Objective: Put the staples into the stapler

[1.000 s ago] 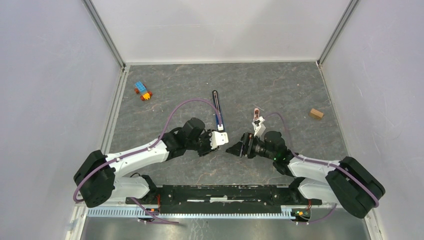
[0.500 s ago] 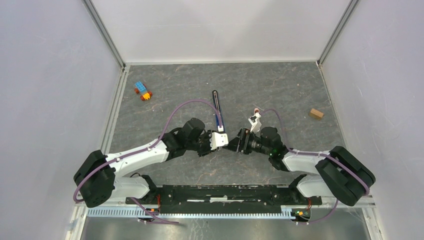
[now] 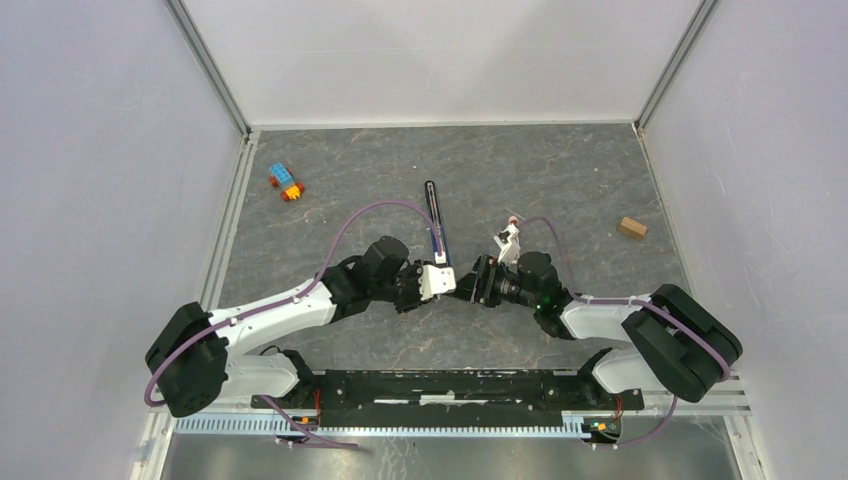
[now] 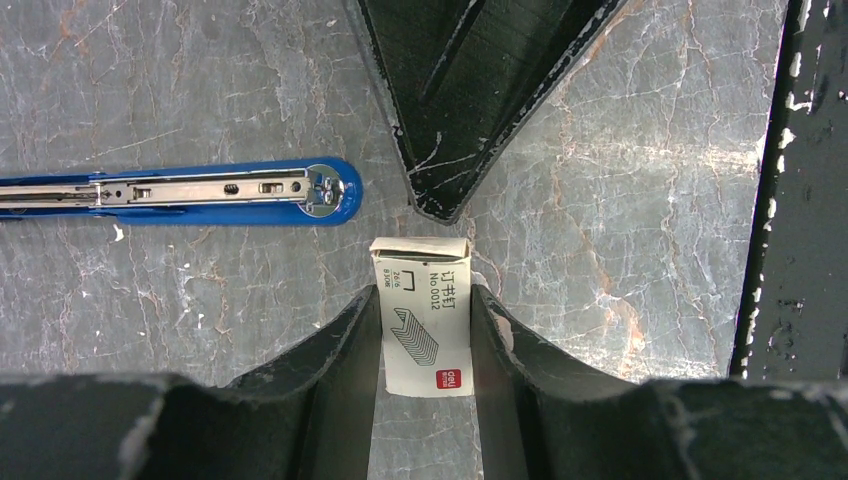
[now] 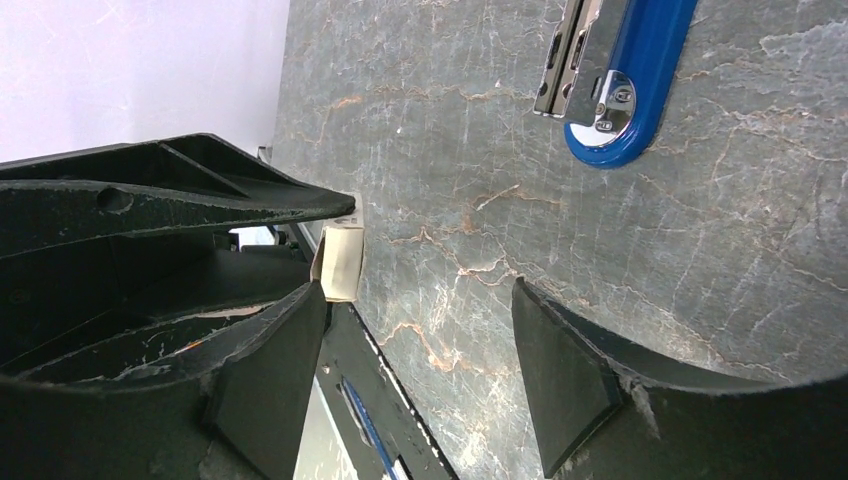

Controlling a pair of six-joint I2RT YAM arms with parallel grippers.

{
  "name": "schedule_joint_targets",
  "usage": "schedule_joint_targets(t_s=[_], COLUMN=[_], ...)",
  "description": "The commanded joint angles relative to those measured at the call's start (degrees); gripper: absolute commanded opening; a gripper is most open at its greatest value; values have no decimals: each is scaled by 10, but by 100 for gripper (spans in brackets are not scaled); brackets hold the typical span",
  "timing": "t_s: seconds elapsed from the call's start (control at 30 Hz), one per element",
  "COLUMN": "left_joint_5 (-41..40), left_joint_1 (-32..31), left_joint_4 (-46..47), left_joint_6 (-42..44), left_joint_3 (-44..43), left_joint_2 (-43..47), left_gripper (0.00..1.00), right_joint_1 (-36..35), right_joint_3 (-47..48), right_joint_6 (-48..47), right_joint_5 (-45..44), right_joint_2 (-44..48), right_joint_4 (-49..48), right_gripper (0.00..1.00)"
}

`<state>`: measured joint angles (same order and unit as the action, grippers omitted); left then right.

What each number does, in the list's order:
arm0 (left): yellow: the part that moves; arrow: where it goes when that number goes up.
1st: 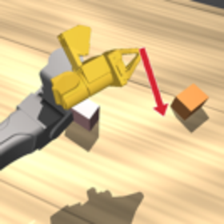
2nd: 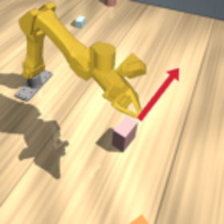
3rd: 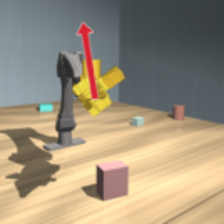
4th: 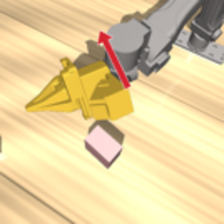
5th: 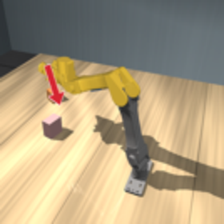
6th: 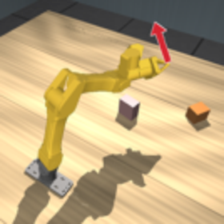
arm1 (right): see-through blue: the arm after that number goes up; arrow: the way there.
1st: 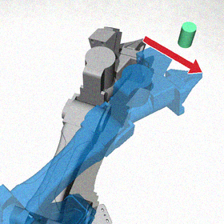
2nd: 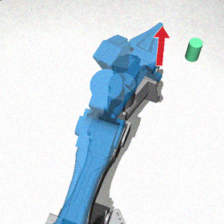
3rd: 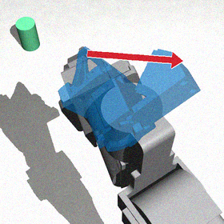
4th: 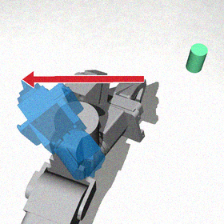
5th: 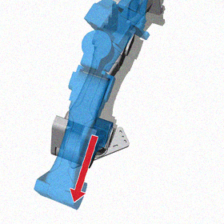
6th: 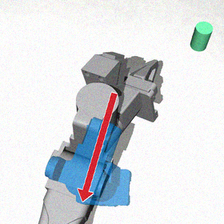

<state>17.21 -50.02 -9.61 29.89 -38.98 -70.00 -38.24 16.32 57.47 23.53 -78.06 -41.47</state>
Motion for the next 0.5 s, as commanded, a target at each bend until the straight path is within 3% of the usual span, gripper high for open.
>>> schedule_joint_targets(t_s=[0.0,0.47], left_joint_5=[23,25], left_joint_1=[-4,-4], left_joint_4=[27,30], left_joint_6=[21,22], left_joint_3=[1,3], left_joint_2=[11,13], left_gripper=[44,44], right_joint_1=[1,0], right_joint_3=[20,25], right_joint_6=[3,17], right_joint_5=[5,9], right_joint_2=[-9,-35], right_joint_4=[-32,-54], right_gripper=[74,71])
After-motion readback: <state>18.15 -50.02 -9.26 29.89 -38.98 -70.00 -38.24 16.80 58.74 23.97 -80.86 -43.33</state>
